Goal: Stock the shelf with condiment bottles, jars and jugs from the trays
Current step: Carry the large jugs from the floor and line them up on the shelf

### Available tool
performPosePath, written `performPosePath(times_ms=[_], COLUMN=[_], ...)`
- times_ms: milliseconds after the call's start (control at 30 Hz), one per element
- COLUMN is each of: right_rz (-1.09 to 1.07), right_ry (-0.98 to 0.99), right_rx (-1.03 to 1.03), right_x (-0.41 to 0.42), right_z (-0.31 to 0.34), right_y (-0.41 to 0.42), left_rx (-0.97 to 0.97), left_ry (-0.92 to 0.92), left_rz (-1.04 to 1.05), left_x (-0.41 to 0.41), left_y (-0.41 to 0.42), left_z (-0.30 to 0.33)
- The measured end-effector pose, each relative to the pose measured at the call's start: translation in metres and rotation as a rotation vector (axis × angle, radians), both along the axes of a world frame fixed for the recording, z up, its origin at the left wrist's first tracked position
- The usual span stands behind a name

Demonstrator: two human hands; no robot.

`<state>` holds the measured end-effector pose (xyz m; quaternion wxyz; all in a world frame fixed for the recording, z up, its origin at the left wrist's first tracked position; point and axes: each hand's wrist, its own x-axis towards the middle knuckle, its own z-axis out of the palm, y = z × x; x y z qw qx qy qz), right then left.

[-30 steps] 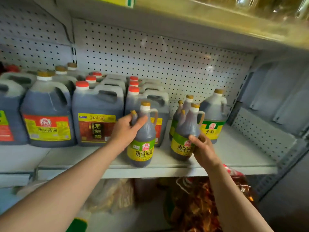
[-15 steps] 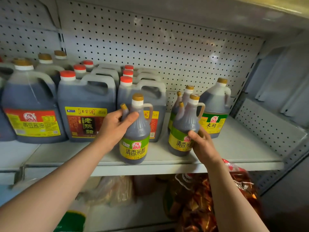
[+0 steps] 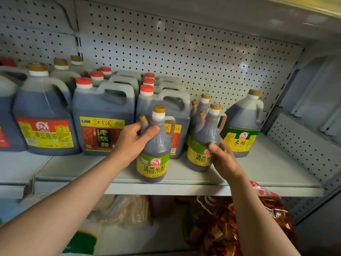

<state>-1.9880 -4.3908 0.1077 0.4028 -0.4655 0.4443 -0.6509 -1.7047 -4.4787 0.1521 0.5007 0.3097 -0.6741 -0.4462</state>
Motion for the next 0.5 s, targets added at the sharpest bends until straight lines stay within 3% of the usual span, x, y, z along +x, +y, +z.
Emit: performPosePath(times_ms=[333,500], right_rz=[0.012,-0.111], right_ry=[0.109,0.207], right_rx=[0.075,0.093], right_x=[0.004,0.001], right_z=[-0.006,-0.026], right_y=[-0.006,-0.002], left_rx=[-0.002,0.008], left_ry=[-0.015,-0.044], left_rz=[-0.007,-0.01], left_x=[0.002,0.003], left_y=[0.001,0.001], left_z=[0.0,0.0])
